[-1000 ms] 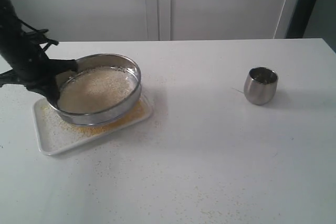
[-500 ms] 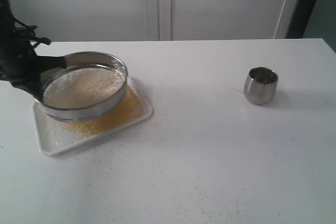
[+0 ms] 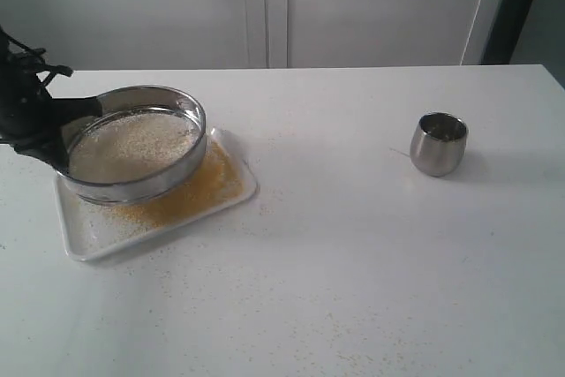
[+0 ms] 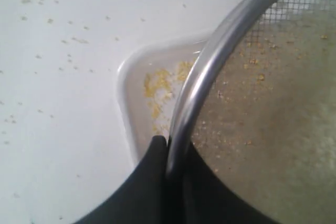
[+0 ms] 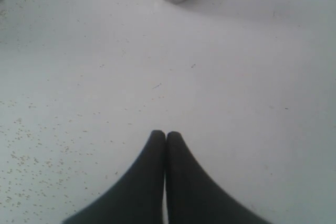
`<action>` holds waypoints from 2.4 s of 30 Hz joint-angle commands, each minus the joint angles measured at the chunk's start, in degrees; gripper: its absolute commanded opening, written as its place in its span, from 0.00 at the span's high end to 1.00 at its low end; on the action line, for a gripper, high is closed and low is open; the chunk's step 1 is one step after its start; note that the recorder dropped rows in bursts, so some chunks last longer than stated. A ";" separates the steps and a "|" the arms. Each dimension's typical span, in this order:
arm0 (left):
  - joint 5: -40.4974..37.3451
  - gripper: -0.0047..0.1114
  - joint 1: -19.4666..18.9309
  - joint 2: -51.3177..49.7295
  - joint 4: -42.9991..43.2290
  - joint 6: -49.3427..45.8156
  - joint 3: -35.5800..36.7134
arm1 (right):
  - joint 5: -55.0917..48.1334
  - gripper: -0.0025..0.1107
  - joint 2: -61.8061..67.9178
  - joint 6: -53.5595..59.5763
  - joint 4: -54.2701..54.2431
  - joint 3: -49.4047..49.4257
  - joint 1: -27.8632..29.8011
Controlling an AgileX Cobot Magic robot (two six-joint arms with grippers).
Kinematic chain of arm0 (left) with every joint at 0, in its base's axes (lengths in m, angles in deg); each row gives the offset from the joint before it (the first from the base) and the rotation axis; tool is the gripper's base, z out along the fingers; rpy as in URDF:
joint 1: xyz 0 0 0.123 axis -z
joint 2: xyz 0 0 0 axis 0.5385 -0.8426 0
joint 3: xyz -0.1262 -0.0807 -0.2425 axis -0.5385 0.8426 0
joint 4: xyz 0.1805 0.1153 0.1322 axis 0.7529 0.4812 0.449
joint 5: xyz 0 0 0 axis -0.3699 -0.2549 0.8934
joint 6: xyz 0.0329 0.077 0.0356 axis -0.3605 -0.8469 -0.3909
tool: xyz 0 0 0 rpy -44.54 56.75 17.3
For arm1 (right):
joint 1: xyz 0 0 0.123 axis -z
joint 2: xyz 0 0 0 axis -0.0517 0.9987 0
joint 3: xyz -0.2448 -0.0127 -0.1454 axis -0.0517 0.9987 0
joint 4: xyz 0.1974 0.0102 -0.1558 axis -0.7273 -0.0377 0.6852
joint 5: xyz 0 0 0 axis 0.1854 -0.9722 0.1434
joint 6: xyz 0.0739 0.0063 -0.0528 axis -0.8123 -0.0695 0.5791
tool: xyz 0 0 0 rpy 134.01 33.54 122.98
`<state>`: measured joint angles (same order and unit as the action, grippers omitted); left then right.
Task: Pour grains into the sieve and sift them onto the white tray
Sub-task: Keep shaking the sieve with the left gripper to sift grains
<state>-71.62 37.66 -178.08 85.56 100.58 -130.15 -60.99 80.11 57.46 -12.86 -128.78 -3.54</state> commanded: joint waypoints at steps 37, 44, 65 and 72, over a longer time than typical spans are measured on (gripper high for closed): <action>-4.34 0.96 -0.04 4.18 9.31 8.25 -1.11 | 0.44 0.98 -0.32 0.00 -0.20 0.43 0.23; 0.09 0.96 4.22 1.44 -5.33 -2.38 2.07 | 0.44 0.98 -0.32 0.00 -0.20 0.43 0.23; -0.54 0.96 6.99 1.45 4.09 2.51 0.38 | 0.44 0.98 -0.32 0.00 -0.20 0.43 0.23; 1.73 0.96 6.37 2.06 -0.56 0.47 0.60 | 0.44 0.98 -0.32 0.00 -0.20 0.43 0.23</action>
<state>-71.33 39.92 -176.27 90.50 103.28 -129.45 -60.99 80.11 57.46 -12.86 -128.78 -3.46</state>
